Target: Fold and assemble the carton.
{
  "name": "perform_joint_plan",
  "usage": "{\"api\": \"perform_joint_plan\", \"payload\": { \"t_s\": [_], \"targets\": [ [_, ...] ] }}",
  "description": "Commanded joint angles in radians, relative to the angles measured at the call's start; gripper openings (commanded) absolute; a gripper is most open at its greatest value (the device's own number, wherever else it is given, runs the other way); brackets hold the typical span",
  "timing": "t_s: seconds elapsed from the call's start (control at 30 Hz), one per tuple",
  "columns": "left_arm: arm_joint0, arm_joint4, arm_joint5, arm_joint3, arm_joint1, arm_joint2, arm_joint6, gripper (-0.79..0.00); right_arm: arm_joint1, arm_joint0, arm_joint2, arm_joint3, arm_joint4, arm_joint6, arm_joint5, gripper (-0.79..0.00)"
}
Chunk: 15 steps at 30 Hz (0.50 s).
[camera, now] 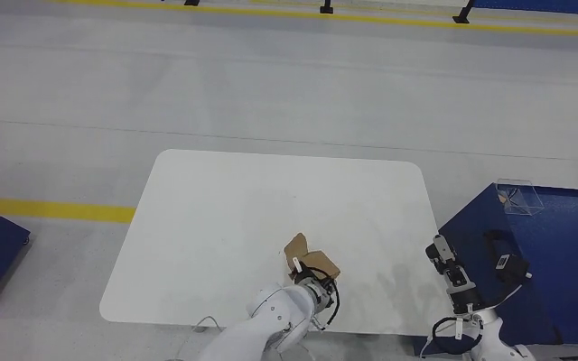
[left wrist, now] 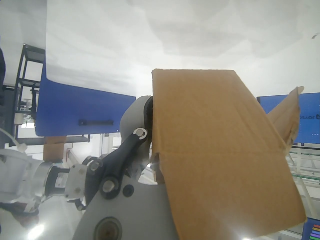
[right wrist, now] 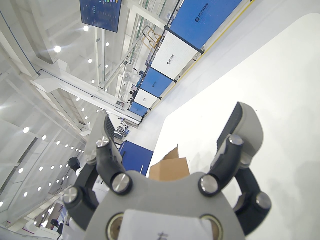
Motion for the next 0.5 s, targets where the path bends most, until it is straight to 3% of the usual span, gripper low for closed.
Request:
{"api": "perform_joint_plan", "payload": {
  "t_s": [0.0, 0.27, 0.47],
  "targets": [
    [-0.009, 0.024, -0.026, 0.016, -0.008, 0.008, 0.023, -0.785, 0.0, 0.0, 0.0, 0.0, 0.0, 0.0, 0.0, 0.0],
    [-0.02, 0.072, -0.103, 0.077, -0.036, 0.015, 0.076, -0.785, 0.0, 0.0, 0.0, 0.0, 0.0, 0.0, 0.0, 0.0],
    [-0.035, 0.065, -0.093, 0.117, -0.054, 0.009, 0.106, -0.785, 0.0, 0.0, 0.0, 0.0, 0.0, 0.0, 0.0, 0.0]
  ]
}}
